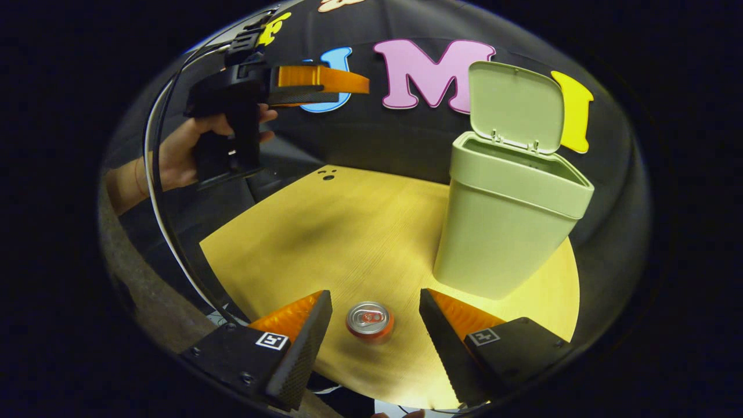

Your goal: Press the lid of the desktop garbage bin to open it, pick up the crumpled paper on the desktop and throw it into the bin, then pick up the pop can on the desktop and drop it into the bin, and finally close the garbage bin lid.

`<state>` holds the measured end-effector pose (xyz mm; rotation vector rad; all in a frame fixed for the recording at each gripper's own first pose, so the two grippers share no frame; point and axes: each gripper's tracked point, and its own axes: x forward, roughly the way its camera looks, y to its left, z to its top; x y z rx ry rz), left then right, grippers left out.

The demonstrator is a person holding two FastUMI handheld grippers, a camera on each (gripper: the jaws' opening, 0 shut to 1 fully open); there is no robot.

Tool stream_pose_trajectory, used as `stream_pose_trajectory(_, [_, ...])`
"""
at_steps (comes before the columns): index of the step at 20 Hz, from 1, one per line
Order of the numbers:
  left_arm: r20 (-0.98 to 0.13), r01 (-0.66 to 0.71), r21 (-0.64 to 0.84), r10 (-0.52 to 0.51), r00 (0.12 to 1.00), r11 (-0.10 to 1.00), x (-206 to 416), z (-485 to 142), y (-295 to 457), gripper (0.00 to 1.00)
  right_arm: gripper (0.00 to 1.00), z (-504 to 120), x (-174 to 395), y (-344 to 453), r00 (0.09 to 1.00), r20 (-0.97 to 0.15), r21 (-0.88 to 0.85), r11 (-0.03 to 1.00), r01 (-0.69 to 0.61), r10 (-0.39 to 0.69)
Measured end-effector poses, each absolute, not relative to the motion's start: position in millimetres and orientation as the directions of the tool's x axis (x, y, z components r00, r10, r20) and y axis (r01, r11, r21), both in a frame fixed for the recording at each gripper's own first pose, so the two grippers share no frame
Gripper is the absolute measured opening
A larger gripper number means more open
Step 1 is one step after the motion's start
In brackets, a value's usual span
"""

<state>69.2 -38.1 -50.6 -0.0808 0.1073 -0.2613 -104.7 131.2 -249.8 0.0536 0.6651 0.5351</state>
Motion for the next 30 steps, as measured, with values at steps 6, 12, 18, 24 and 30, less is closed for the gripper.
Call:
stream_pose_trajectory(6, [-0.146, 0.139, -0.117, -0.156, 0.977, 0.983, 31.9, -69.9, 13.0, 0.96, 0.96, -285.8, -107.9, 145.7, 0.583, -0.636, 0.215, 0.842, -0.495, 0.506])
stream_pose_trajectory(12, [-0.171, 0.06, -0.116, -0.079, 0.982, 0.991, 12.7, -80.4, 47.5, 0.96, 0.96, -316.9, -111.0, 154.9, 0.519, -0.692, 0.221, 0.832, -0.51, 0.502])
stream_pose_trajectory(18, [-0.2, 0.033, -0.1, -0.053, 0.978, 0.994, -0.3, -93.6, 59.5, 0.96, 0.96, -340.3, -109.7, 159.6, 0.477, -0.73, 0.227, 0.833, -0.505, 0.489])
stream_pose_trajectory(24, [-0.214, 0.029, -0.101, -0.05, 0.976, 0.994, -2.3, -99.6, 62.5, 0.96, 0.96, -355.3, -107.9, 160.2, 0.459, -0.756, 0.217, 0.84, -0.498, 0.467])
stream_pose_trajectory(30, [-0.226, 0.025, -0.121, -0.052, 0.973, 0.992, 0.6, -105.2, 66.0, 0.96, 0.86, -363.6, -110.1, 156.8, 0.448, -0.784, 0.191, 0.853, -0.486, 0.43])
